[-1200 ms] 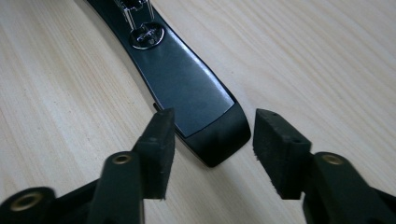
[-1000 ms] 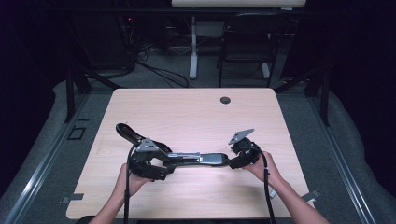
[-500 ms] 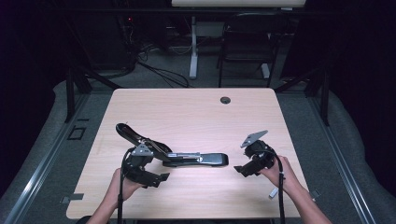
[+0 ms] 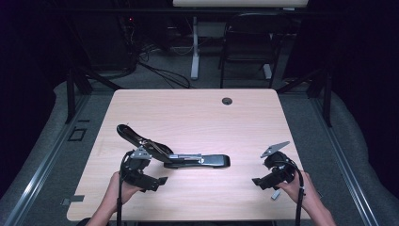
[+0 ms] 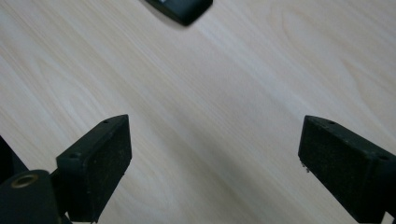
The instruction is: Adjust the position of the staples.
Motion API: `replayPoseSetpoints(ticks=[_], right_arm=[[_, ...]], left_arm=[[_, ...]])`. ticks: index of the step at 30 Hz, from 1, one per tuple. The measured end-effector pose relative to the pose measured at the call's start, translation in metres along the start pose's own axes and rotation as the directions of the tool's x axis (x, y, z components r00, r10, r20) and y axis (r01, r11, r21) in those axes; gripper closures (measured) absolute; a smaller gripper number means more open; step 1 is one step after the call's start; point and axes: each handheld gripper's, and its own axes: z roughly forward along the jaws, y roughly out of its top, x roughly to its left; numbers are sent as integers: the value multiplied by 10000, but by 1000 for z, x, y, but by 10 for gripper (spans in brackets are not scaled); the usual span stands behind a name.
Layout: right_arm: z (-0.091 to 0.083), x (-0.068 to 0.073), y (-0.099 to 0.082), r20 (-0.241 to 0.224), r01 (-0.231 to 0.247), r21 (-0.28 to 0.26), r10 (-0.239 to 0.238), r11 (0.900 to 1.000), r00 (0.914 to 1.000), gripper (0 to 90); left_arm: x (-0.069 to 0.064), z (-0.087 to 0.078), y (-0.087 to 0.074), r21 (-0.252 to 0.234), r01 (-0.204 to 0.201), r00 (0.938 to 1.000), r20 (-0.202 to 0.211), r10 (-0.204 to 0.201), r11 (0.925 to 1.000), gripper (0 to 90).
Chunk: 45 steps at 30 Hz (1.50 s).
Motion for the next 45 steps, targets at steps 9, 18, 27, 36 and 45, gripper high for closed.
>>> replayPoseSetpoints(ticks=[9, 18, 27, 36, 45], right_arm=[[4, -5, -21, -105, 119, 1019, -109, 9947, 9999, 68], [7, -9, -34, 39, -594, 1533, 595, 9864, 9982, 234], [14, -10, -43, -243, -587, 2404, 664, 9689, 9975, 388], [22, -9, -48, -160, -1117, 2454, 1193, 9630, 9927, 497], [20, -15, -45, -212, -433, 3438, 538, 9380, 9983, 569]], left_arm=[[3, 4, -1, -6, -50, 10000, 46, 50, 10000, 1], [12, 6, -5, 168, -48, 10000, 11, 48, 9998, 1], [11, 8, -4, 278, -305, 9994, -147, 309, 9991, 1], [11, 8, -4, 327, -367, 9992, -163, 373, 9988, 1], [11, 7, -4, 336, -411, 9990, -172, 417, 9986, 1]])
